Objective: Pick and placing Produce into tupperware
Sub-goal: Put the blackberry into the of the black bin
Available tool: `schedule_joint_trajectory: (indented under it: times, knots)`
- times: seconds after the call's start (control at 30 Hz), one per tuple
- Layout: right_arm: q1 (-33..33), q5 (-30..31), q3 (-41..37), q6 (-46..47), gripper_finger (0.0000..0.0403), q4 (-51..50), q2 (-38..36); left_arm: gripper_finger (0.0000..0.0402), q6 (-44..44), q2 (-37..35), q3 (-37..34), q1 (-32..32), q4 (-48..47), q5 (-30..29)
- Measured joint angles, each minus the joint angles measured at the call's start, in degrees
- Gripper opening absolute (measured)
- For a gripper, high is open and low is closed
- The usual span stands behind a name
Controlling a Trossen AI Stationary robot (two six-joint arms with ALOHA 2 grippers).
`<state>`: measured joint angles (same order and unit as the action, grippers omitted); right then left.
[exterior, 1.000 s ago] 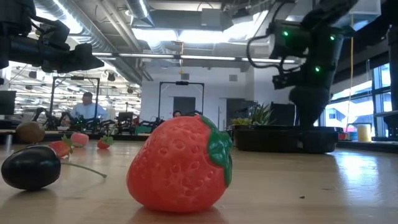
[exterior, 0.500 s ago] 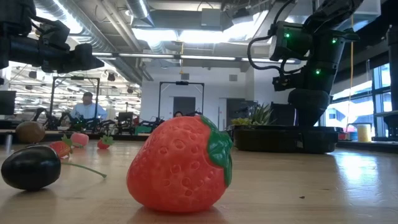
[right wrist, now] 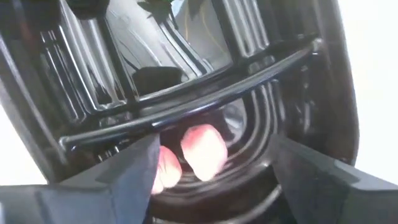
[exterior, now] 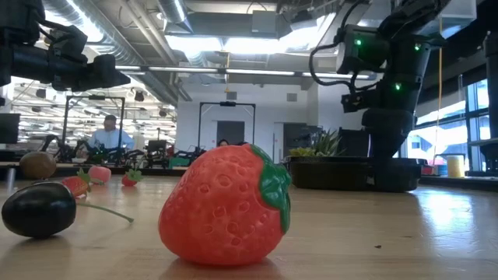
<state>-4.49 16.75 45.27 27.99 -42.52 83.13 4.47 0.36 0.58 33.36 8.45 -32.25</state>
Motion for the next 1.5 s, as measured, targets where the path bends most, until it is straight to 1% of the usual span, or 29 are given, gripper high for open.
schedule_joint_trajectory:
  times: [0.13,0.2,0.27,0.4,0.5,0.67,0.8,0.87,0.93,1.07,1.27,1.5]
  knots:
    - [0.51,1.12,5.29,-0.32,0.0313,-4.03,-0.07,0.0315,0.0,0.0,0.02,0.0,-0.01,0.0]
    - [1.06,1.21,8.02,-2.24,0.0314,-3.39,-0.09,0.0315,0.0,0.0,0.01,0.0,0.0,0.0]
    - [2.0,1.21,9.94,-4.66,0.0314,-0.18,-0.11,0.0315,0.0,0.0,0.0,0.0,0.0,0.0]
    - [4.06,0.99,10.81,-10.14,0.0314,13.05,-0.09,0.0315,0.0,0.0,0.02,-0.02,0.0,0.0]
    - [5.67,-0.29,10.44,-15.3,0.0314,23.39,0.48,0.0315,0.0,0.0,0.01,-0.02,0.0,0.0]
    - [8.15,-4.86,9.64,-21.89,0.0314,35.92,3.13,0.0315,0.0,0.0,0.02,-0.02,0.0,-0.02]
    - [10.72,-5.35,9.59,-28.88,0.0314,46.67,7.8,0.0315,0.0,0.0,0.02,-0.02,0.01,-0.02]
    - [11.71,-5.4,9.58,-31.33,0.0314,53.07,10.91,0.0315,0.0,0.0,0.01,-0.02,-0.01,-0.02]
    - [12.41,-5.46,9.58,-32.77,0.0314,57.45,14.26,0.0315,0.0,0.0,0.01,-0.02,0.0,-0.02]
    - [12.68,-5.45,9.53,-32.61,0.0314,62.61,19.69,0.0315,0.0,0.0,0.02,-0.02,-0.01,0.0]
    - [13.56,-6.03,9.53,-29.84,0.0314,64.13,24.83,0.0315,0.0,0.0,0.0,-0.02,-0.02,-0.02]
    - [14.87,-16.56,9.55,-27.73,0.0314,72.33,30.81,0.0315,0.0,0.0,0.02,-0.02,-0.02,-0.01]
